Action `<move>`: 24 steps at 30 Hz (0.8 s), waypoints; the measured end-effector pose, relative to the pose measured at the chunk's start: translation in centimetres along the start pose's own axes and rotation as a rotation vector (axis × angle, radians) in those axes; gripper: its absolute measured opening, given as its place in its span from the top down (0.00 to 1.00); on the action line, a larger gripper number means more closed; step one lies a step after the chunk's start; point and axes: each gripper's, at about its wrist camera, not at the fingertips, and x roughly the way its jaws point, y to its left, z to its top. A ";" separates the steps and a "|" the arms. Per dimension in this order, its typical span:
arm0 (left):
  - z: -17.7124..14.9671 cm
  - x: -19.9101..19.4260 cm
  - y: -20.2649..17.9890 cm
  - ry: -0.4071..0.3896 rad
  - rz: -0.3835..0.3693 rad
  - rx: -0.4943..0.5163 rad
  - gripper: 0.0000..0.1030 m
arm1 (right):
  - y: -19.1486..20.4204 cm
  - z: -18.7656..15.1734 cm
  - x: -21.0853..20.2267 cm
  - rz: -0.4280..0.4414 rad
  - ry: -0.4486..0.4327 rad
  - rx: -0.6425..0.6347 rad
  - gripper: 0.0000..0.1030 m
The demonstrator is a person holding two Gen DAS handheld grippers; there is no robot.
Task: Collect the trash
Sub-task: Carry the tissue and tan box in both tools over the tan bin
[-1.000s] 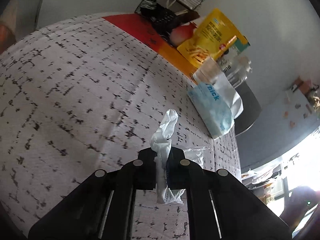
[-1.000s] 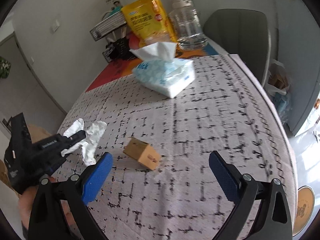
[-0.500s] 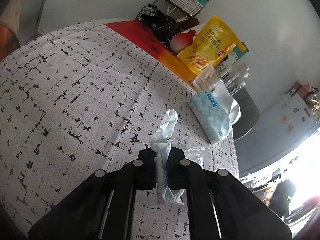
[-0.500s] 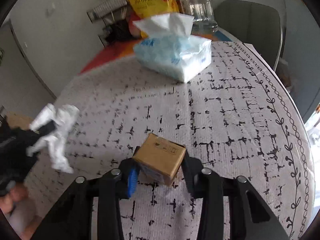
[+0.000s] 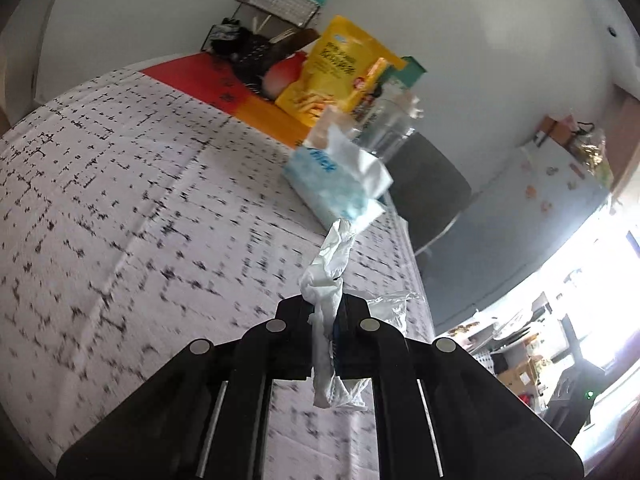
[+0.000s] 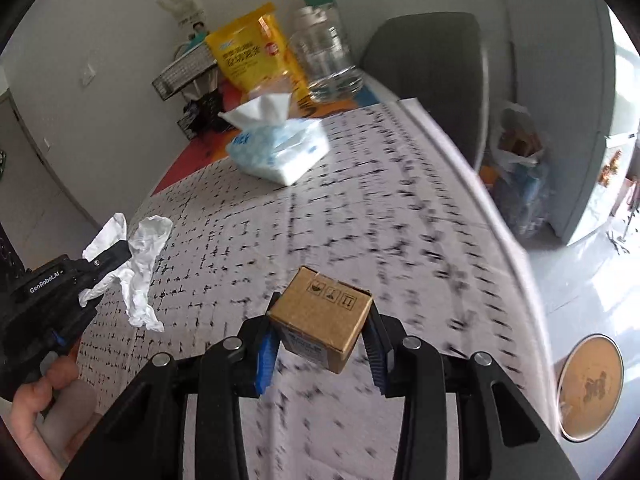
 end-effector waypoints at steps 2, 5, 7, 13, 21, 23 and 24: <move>-1.0 -0.6 -0.8 0.000 -0.012 0.014 0.93 | -0.9 -0.7 -1.5 -0.007 -0.014 0.004 0.63; -2.6 -1.2 -2.1 0.008 -0.028 0.037 0.93 | -2.2 -2.0 -3.3 -0.017 -0.028 0.008 0.63; -3.4 -1.4 -2.8 0.016 -0.033 0.053 0.93 | -3.1 -2.7 -4.3 -0.021 -0.036 0.018 0.63; -5.0 -2.7 -5.6 0.021 -0.060 0.115 0.93 | -5.4 -4.0 -7.0 -0.022 -0.069 0.059 0.63; -6.5 -4.0 -10.1 0.016 -0.102 0.179 0.93 | -8.8 -4.3 -11.3 -0.039 -0.144 0.109 0.63; -7.0 -4.1 -11.3 0.015 -0.112 0.197 0.93 | -10.0 -4.4 -12.3 -0.045 -0.163 0.125 0.63; -7.4 -4.0 -12.0 0.017 -0.116 0.209 0.93 | -10.4 -4.5 -12.8 -0.047 -0.171 0.132 0.63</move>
